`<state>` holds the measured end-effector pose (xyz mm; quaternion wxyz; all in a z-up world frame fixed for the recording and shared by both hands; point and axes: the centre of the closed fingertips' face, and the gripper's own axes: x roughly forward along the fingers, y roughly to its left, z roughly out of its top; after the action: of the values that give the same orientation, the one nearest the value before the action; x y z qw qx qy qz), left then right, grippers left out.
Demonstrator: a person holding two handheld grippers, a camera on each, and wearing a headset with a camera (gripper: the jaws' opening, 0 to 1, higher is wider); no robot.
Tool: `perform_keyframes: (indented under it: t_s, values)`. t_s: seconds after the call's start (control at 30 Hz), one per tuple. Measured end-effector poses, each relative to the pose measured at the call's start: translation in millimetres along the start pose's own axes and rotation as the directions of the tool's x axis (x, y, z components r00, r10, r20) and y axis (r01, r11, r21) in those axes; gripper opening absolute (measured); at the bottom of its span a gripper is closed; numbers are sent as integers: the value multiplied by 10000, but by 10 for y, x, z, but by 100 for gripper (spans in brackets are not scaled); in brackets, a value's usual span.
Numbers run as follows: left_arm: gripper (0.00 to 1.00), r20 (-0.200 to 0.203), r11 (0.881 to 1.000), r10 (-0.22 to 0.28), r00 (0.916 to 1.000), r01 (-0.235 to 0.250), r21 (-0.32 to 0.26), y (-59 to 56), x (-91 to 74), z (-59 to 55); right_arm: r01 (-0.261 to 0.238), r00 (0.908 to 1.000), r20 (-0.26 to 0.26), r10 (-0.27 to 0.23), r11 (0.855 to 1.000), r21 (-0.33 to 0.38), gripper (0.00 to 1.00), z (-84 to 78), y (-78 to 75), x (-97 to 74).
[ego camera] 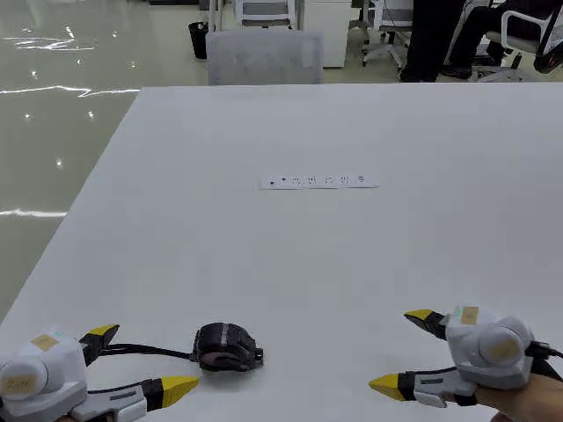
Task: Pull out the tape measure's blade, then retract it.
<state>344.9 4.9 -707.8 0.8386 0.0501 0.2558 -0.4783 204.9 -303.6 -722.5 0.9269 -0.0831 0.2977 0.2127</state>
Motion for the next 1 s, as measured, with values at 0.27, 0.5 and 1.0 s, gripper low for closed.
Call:
perform_keyframes:
  t_s: [0.27,0.5,1.0]
  values:
    - [100,-353,10000,-15,9994,15,-8,17,-105,-105,814,9966,62,-820,9944,669,91,-348,-175,-420]
    - [100,-755,9997,13,9971,6,249,-12,-130,-198,774,9968,-240,-757,9936,827,100,-489,-138,-499]
    - [100,-204,9969,-189,9996,204,754,-46,-126,-98,886,9959,-208,-876,9949,493,100,-446,-216,-472]
